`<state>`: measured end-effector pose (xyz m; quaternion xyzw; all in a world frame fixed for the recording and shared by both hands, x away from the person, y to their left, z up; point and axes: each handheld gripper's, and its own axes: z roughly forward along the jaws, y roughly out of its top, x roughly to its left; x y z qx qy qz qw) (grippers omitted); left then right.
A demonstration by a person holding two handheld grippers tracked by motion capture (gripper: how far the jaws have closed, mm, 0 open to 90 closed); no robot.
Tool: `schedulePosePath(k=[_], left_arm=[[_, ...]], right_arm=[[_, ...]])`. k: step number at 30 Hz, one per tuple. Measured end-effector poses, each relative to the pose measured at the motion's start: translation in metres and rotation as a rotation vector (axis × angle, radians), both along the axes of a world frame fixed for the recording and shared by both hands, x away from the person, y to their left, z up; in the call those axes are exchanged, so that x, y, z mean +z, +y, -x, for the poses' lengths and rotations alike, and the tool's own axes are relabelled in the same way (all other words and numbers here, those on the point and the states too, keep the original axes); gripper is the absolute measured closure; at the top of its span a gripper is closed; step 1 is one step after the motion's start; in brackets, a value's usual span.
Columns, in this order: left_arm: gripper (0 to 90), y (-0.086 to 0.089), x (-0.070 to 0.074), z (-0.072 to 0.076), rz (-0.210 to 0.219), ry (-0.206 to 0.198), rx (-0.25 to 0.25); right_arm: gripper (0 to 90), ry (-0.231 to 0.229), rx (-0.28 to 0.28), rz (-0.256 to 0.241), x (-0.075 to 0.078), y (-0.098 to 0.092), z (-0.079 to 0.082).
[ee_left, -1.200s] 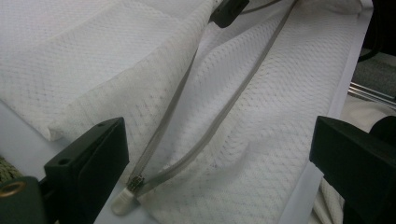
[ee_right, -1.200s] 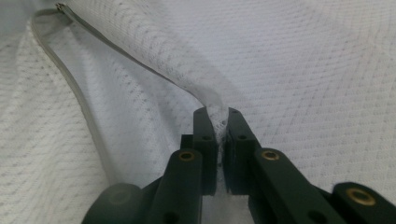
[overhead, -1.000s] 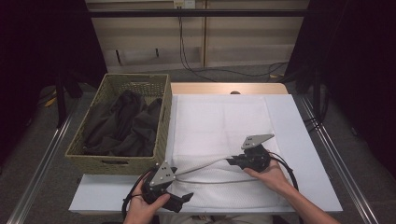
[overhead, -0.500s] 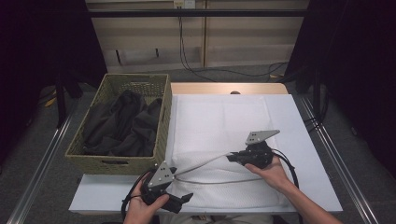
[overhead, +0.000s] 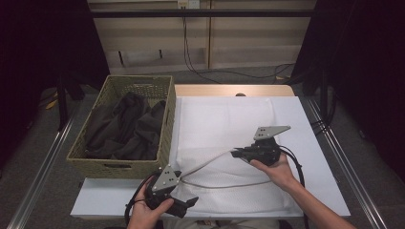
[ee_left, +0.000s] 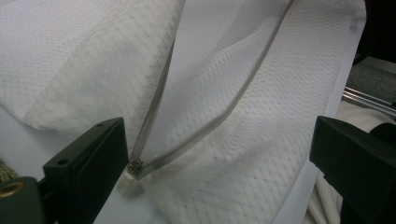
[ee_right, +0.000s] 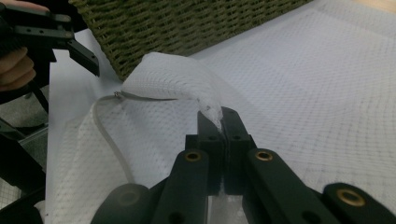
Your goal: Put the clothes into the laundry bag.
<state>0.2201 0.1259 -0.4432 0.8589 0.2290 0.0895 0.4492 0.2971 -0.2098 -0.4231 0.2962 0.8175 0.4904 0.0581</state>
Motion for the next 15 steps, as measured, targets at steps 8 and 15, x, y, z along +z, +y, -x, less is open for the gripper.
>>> schedulePosePath(k=[8,15], left_arm=[[4.3,0.0,0.0,0.0,0.0,-0.003,0.002],[4.3,-0.002,-0.001,-0.002,-0.011,0.0,-0.007]], right_arm=[[89.2,-0.009,0.019,-0.017,0.011,0.001,-0.007],[89.2,-0.012,0.034,-0.034,0.025,0.0,-0.011]])
